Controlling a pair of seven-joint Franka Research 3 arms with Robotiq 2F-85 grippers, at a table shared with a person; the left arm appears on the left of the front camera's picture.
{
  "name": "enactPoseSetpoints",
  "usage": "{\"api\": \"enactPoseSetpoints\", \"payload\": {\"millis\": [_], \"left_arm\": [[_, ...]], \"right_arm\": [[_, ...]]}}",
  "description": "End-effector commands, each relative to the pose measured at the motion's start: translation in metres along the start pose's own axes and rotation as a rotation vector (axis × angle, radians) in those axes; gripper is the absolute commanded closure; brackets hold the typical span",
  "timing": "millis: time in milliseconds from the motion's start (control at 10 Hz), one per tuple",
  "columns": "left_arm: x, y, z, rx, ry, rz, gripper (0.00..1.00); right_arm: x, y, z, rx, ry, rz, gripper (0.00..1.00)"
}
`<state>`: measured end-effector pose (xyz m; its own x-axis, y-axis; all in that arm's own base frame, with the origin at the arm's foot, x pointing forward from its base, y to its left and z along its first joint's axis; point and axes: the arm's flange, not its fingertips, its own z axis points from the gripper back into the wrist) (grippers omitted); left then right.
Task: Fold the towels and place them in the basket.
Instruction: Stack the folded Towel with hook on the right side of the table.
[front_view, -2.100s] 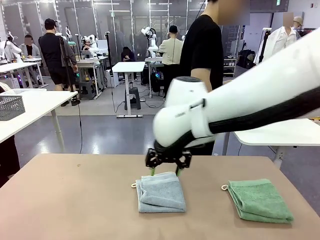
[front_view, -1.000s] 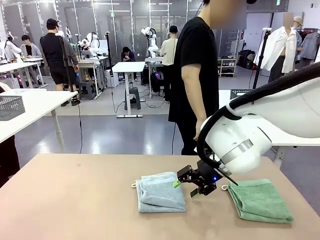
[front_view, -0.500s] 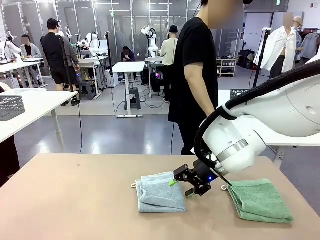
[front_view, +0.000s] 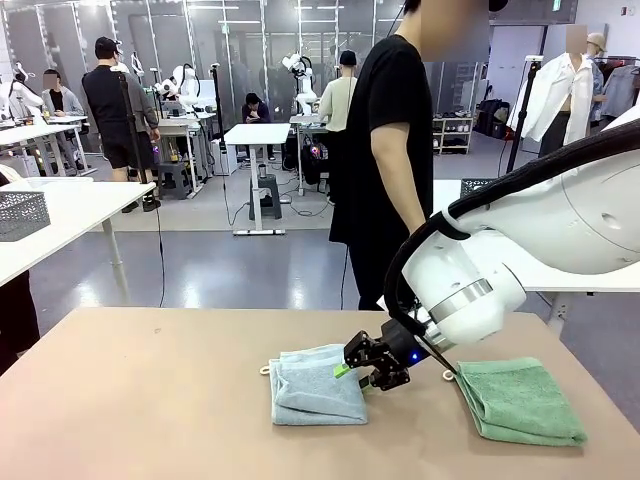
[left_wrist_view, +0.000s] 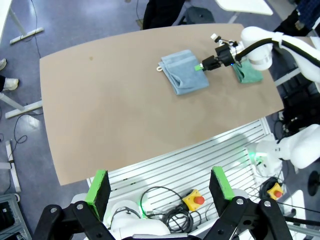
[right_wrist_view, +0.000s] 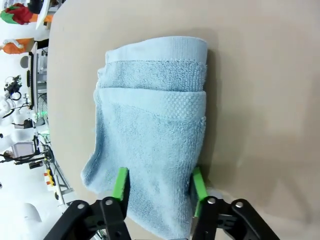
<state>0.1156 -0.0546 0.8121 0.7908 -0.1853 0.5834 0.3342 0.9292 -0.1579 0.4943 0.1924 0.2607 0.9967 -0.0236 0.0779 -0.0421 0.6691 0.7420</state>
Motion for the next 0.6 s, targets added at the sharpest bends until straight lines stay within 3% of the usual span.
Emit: {"api": "enactPoseSetpoints", "payload": {"millis": [0, 500], "left_arm": [[-0.0052, -0.0042, 0.0067, 0.000, -0.014, -0.002, 0.00], [-0.0052, -0.0042, 0.0067, 0.000, -0.014, -0.002, 0.00]], "right_arm": [[0.0048, 0.0052, -0.0060, 0.024, -0.003, -0.024, 1.00], [0.0041, 0.0135, -0.0054, 0.011, -0.004, -0.019, 1.00]]}}
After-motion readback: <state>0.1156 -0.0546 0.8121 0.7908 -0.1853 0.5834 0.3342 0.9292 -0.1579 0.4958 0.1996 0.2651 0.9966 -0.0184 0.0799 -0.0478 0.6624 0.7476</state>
